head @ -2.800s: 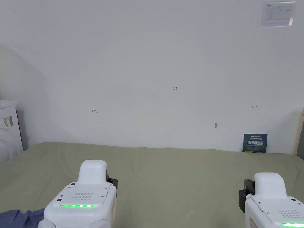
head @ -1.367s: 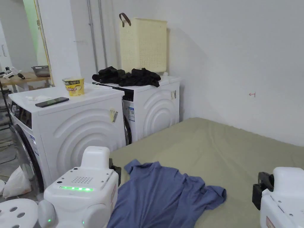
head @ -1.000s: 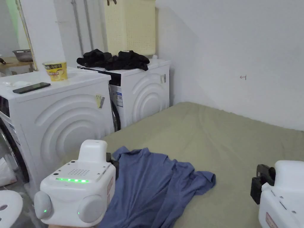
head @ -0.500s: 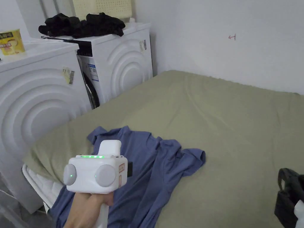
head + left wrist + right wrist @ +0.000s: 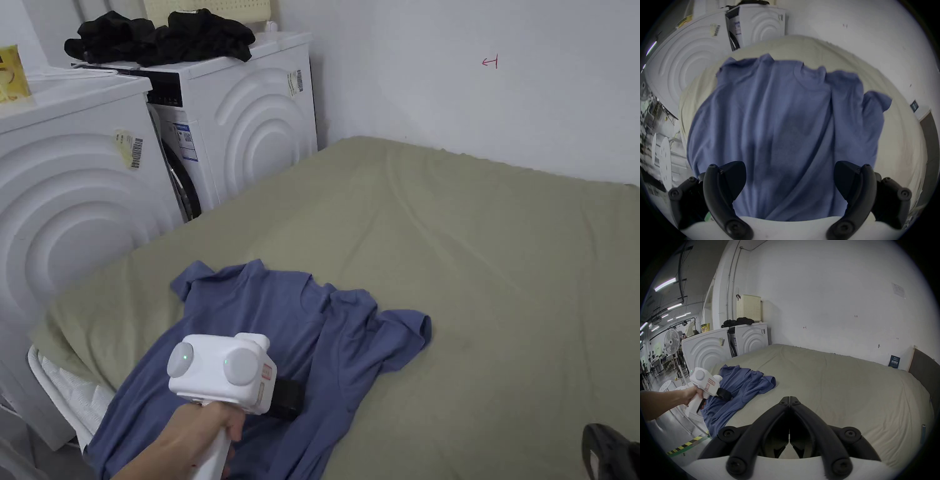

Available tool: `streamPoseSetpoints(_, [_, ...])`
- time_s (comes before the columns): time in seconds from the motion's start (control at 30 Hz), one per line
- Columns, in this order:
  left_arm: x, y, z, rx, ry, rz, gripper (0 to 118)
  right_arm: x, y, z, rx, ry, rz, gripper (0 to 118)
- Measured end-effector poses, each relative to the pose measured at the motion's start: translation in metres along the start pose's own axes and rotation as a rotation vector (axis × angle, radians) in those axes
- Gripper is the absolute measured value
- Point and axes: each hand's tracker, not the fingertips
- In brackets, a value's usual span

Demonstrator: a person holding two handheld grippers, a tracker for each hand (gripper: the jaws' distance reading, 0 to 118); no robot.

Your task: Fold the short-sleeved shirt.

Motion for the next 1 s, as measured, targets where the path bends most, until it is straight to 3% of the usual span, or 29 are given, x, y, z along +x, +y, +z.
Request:
streamPoseSetpoints(0.03, [0.004, 0.001, 0.002, 0.058, 0.002, -0.029, 112, 0.0, -0.002, 0.002, -0.007, 0.004, -0.002, 0])
streamPoseSetpoints(0.13, [0.002, 0.018, 0.012, -0.085, 0.01, 0.059, 112, 0.001, -0.007, 0.013, -0.023, 0.005, -0.003, 0])
streamPoseSetpoints(0.2, [0.004, 0.019, 0.022, -0.055, -0.013, 0.03, 97, 0.004, -0.011, 0.022, -0.034, 0.0, -0.012, 0])
streamPoseSetpoints(0.23, [0.007, 0.019, 0.03, -0.027, -0.02, 0.007, 76, 0.007, -0.013, 0.028, -0.04, -0.006, -0.022, 0])
streamPoseSetpoints(0.27, [0.013, 0.014, 0.034, 0.019, 0.033, -0.001, 44, 0.01, -0.014, 0.033, -0.047, -0.013, -0.029, 0])
streamPoseSetpoints(0.3, [0.016, 0.012, 0.038, 0.075, 0.081, 0.005, 0, 0.014, -0.016, 0.038, -0.05, -0.021, -0.038, 0])
streamPoseSetpoints(0.47, [0.022, 0.003, 0.058, 0.071, 0.001, 0.05, 0, 0.041, -0.02, 0.072, -0.043, -0.078, -0.052, 0])
streamPoseSetpoints(0.63, [0.069, 0.019, 0.099, 0.164, -0.065, -0.017, 0, 0.074, -0.029, 0.112, -0.045, -0.168, -0.081, 0])
streamPoseSetpoints(1.0, [0.316, 0.034, 0.179, 0.259, -0.396, -0.31, 0, 0.136, -0.055, 0.201, -0.052, -0.394, -0.177, 0])
